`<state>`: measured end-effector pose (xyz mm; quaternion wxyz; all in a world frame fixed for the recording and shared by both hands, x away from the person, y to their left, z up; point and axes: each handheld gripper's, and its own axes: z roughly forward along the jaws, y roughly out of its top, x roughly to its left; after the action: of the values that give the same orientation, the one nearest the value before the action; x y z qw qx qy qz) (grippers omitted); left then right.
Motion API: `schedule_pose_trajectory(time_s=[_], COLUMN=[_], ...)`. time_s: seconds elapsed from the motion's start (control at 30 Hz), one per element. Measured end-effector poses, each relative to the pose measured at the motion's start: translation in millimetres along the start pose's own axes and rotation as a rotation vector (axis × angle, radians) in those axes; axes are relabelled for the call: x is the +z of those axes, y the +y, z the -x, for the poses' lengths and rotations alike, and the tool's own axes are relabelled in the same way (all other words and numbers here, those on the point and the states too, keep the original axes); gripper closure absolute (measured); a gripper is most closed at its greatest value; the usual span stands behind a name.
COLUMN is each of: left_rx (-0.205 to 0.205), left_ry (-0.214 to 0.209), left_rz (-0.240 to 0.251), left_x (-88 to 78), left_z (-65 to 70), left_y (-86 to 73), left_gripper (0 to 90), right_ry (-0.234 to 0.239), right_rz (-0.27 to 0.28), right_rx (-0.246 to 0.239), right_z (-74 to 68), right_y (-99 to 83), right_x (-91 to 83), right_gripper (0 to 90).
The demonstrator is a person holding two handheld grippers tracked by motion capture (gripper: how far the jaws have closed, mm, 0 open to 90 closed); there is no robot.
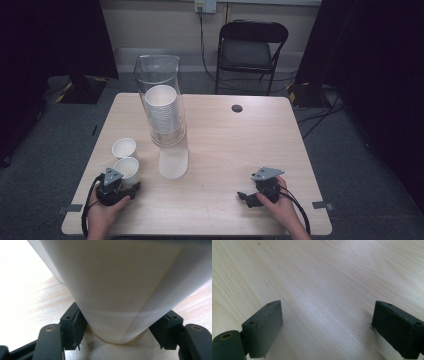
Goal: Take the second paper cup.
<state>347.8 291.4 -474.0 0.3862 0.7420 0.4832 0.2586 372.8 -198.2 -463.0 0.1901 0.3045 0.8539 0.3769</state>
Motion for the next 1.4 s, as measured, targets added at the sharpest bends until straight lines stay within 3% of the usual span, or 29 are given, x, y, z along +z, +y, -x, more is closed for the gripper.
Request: schedule_pose_trajectory(time_s=[0.23,0.27,0.37,0.47,0.53,0.63,0.83,0.97,1.13,1.4], left_rx=[0.013,0.032,0.027,0.086,0.069,0.079,0.067,0.076,0.043,0.064], left_ry=[-0.019,-0.029,-0.03,-0.084,-0.076,-0.084,-0.098,-0.101,-0.095,-0.082], left_rz=[0.006,0.001,0.003,-0.005,0.0,-0.014,-0.017,-0.025,-0.017,-0.018], left_x=[2.4,2.6,2.9,4.8,5.5,5.3,3.7,-0.4,-7.7,-20.2], left_z=[7.0,9.4,11.7,16.1,18.1,17.5,17.3,15.3,8.4,-2.7], left_y=[1.6,2.1,2.2,4.3,4.4,5.1,2.8,-0.2,-4.9,-12.2], left_gripper=[34.2,34.2,34.1,33.9,33.8,31.2,19.4,18.8,17.3,16.1], right_ry=[0.0,0.0,0.0,0.0,-0.002,-0.001,0.0,-0.001,0.0,0.0], right_rz=[0.0,0.0,0.0,0.0,-0.001,0.0,0.0,0.0,0.0,0.0], right_rx=[0.0,0.0,0.0,0.0,0.0,0.0,0.0,0.0,0.0,0.0], right_z=[0.0,0.0,0.0,0.0,0.0,0.0,0.0,0.0,-0.1,0.0], right_y=[0.0,0.0,0.0,0.0,0.1,0.0,0.0,0.0,0.0,0.0], right_x=[0.0,0.0,0.0,0.0,-0.1,0.0,0.1,0.0,0.1,0.0], right_gripper=[9.1,9.1,9.1,9.1,9.1,9.1,9.1,9.1,9.1,9.1])
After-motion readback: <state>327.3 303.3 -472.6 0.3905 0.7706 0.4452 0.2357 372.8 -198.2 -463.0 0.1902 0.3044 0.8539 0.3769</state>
